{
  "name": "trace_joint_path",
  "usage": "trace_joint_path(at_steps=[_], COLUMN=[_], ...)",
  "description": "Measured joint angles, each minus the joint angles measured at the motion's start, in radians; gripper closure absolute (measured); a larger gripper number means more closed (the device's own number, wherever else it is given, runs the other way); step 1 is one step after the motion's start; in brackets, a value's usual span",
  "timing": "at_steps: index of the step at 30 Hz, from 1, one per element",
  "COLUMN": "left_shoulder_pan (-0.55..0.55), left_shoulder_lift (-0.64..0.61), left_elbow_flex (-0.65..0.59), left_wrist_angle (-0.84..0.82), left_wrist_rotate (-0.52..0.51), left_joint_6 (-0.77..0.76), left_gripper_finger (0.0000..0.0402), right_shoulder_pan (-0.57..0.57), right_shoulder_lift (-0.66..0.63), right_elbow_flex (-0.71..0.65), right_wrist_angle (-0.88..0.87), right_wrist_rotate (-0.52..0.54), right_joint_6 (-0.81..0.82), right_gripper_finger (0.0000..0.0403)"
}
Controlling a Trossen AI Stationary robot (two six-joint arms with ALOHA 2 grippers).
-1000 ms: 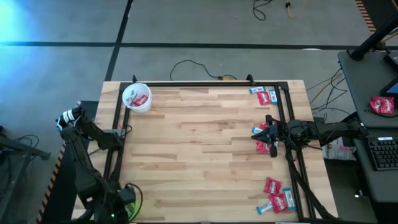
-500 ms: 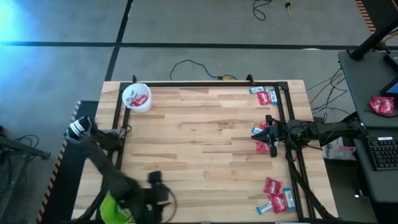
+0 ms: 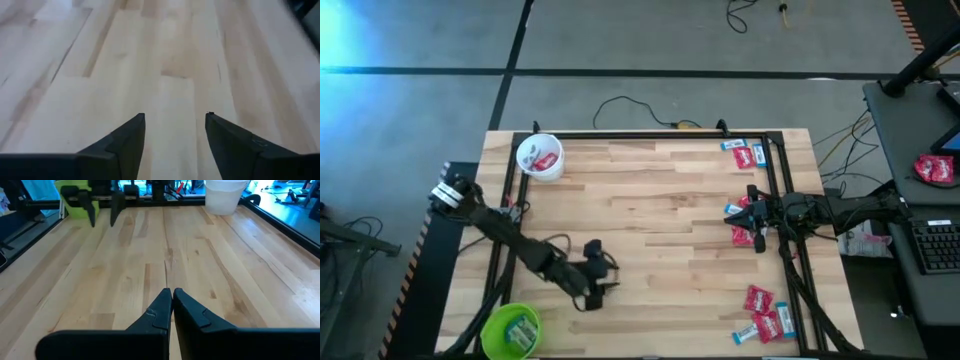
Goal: Sort candy by brand, put in halloween buckets
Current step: Put the blue chocolate bar into the green bucket
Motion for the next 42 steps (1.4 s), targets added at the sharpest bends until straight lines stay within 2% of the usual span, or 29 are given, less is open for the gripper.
trace_joint_path(at_steps=[3,5,10,12,14,20,23,27,33,38,42], left_shoulder_pan=[0.024,0.047,0.080,0.083,0.097,0.186,0.237,0.297,0.315,0.249,0.165], left_shoulder_lift=[-0.059,-0.101,-0.176,-0.196,-0.213,-0.262,-0.262,-0.259,-0.277,-0.317,-0.331], left_elbow_flex=[-0.115,-0.161,-0.224,-0.238,-0.234,-0.198,-0.229,-0.277,-0.341,-0.387,-0.393], left_wrist_angle=[0.138,0.157,0.166,0.186,0.243,0.487,0.613,0.720,0.725,0.740,0.752], left_wrist_rotate=[0.041,0.064,0.062,0.014,-0.010,0.016,0.016,0.016,0.017,0.020,0.018], left_joint_6=[0.027,0.028,0.054,0.088,0.182,0.505,0.575,0.574,0.509,0.348,0.333], left_gripper_finger=[0.0217,0.0220,0.0226,0.0226,0.0226,0.0226,0.0226,0.0226,0.0226,0.0226,0.0226], right_shoulder_pan=[0.000,0.000,0.000,0.000,0.000,0.000,0.000,0.000,0.000,0.000,0.000], right_shoulder_lift=[0.000,0.000,0.000,0.000,0.000,0.000,0.000,0.000,0.000,0.000,0.000], right_elbow_flex=[0.000,0.000,0.000,0.000,0.000,0.000,0.000,0.000,0.000,0.000,0.000], right_wrist_angle=[0.000,0.000,0.000,0.000,0.000,0.001,0.000,0.000,0.000,0.000,0.000], right_wrist_rotate=[0.000,0.000,0.000,0.000,0.000,0.000,0.000,0.000,0.000,0.000,0.000], right_joint_6=[0.000,0.000,0.000,0.000,0.000,0.000,0.000,0.000,0.000,0.000,0.000], right_gripper_finger=[0.0394,0.0394,0.0394,0.0394,0.0394,0.0394,0.0394,0.0394,0.0394,0.0394,0.0394])
